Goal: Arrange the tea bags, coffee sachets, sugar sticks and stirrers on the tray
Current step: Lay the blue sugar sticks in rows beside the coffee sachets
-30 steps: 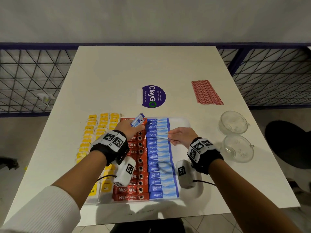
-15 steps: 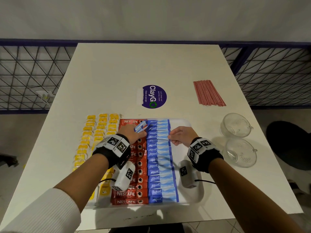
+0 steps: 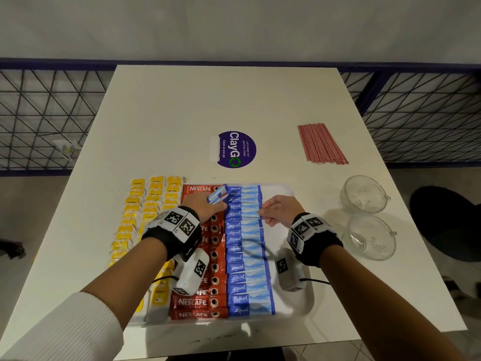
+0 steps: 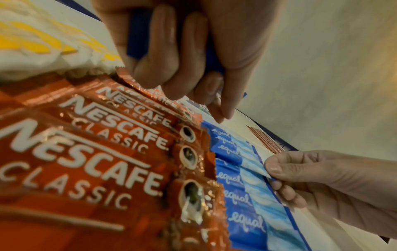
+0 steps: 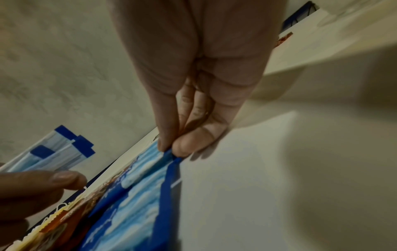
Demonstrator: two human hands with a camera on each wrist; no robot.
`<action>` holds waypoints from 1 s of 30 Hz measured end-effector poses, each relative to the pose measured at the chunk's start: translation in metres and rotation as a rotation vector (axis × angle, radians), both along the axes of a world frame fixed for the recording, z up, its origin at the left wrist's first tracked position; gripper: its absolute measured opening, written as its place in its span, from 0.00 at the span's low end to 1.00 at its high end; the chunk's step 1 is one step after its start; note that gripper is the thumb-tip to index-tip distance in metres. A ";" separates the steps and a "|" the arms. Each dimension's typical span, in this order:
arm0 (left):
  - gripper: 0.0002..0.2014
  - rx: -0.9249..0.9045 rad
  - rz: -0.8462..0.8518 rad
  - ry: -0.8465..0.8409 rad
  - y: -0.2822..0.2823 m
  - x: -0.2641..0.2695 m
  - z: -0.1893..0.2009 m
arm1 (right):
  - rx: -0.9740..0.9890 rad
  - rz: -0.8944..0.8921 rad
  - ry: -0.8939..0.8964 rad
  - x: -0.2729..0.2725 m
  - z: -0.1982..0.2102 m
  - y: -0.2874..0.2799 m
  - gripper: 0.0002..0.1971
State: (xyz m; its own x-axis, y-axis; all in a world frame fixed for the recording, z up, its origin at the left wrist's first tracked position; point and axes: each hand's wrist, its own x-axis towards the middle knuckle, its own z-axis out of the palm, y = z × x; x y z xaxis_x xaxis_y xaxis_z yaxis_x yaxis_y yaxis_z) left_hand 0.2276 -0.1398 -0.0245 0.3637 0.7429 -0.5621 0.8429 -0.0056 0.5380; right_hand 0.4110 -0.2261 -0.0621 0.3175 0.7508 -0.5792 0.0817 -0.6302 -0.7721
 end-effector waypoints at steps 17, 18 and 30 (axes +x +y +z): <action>0.09 -0.382 -0.022 -0.404 -0.009 0.011 0.027 | 0.203 0.014 0.128 -0.007 0.047 0.007 0.08; 0.11 -0.382 -0.046 -0.400 -0.010 0.011 0.030 | 0.216 0.051 0.120 -0.011 0.053 0.010 0.09; 0.11 -0.379 -0.040 -0.410 -0.020 -0.003 0.041 | 0.211 -0.013 0.141 -0.014 0.065 -0.003 0.07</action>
